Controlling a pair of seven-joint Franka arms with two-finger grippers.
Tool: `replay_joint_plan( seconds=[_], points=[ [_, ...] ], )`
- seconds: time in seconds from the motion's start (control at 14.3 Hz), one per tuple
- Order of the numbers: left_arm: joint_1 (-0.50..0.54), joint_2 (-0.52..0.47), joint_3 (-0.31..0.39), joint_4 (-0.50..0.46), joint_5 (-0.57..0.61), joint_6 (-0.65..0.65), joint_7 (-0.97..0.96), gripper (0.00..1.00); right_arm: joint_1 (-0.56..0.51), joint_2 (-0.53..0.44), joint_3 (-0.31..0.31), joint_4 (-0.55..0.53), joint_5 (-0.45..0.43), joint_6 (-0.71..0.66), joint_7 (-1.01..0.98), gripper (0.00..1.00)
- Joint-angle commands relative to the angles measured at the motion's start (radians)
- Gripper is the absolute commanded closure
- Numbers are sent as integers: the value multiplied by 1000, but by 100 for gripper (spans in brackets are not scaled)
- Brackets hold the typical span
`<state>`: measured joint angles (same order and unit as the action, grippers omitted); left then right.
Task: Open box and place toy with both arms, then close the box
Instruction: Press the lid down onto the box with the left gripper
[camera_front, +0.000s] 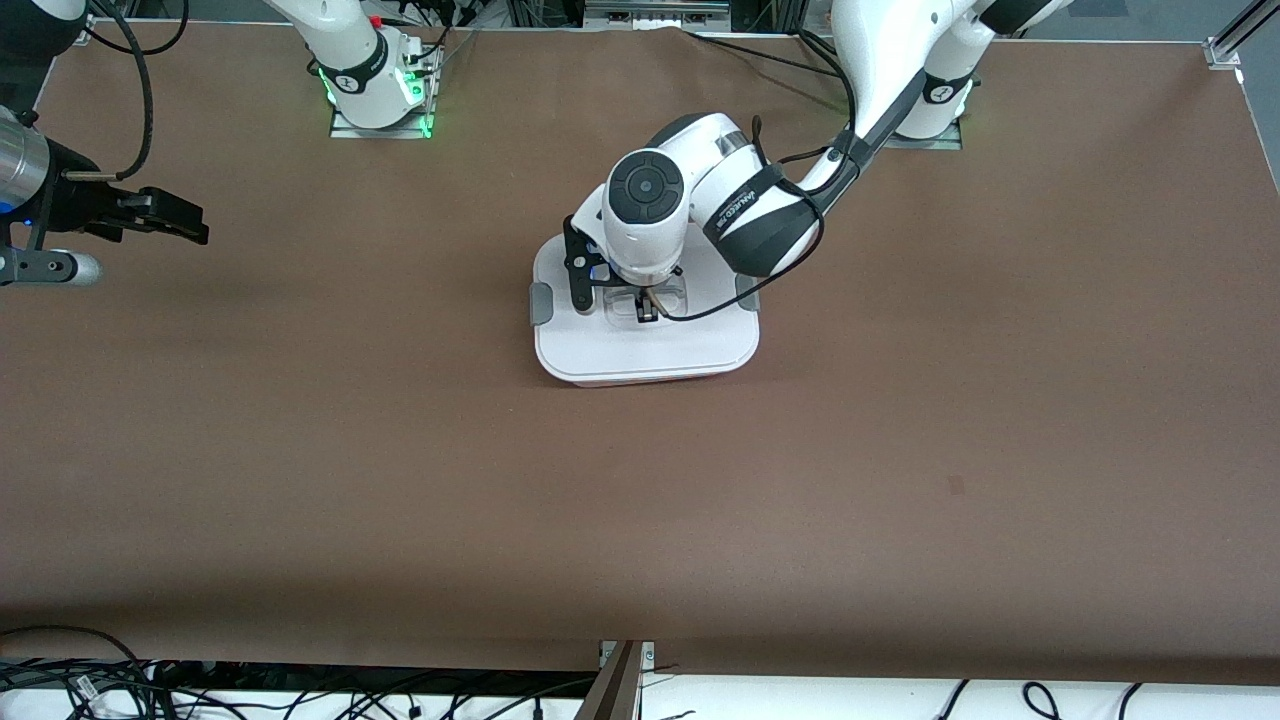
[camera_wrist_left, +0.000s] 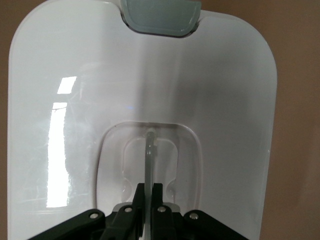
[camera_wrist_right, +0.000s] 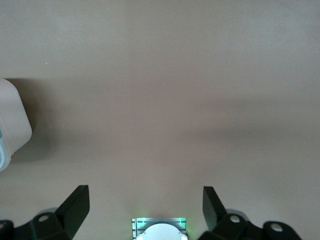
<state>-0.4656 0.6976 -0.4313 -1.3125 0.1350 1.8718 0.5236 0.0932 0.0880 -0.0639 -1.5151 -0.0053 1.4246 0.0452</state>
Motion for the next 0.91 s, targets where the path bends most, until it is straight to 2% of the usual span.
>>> replay_joint_plan(
  seconds=[0.0, 0.49, 0.56, 0.63, 0.84],
  points=[
    [-8, -30, 6, -60, 26, -48, -56, 100, -6, 10, 6, 27, -5, -9, -10, 0],
    [-5, -26, 8, -56, 26, -46, -57, 100, -3, 10, 6, 27, -5, -9, -10, 0],
    [2, -29, 8, -53, 26, -46, -53, 60, -3, 10, 6, 27, -5, -9, -10, 0],
    [11, -36, 8, -51, 26, -51, -40, 1, -3, 10, 6, 27, -5, -9, -10, 0],
    [35, -119, 12, -41, 21, -150, -57, 0, -3, 10, 6, 27, -4, -9, -10, 0]
  ],
)
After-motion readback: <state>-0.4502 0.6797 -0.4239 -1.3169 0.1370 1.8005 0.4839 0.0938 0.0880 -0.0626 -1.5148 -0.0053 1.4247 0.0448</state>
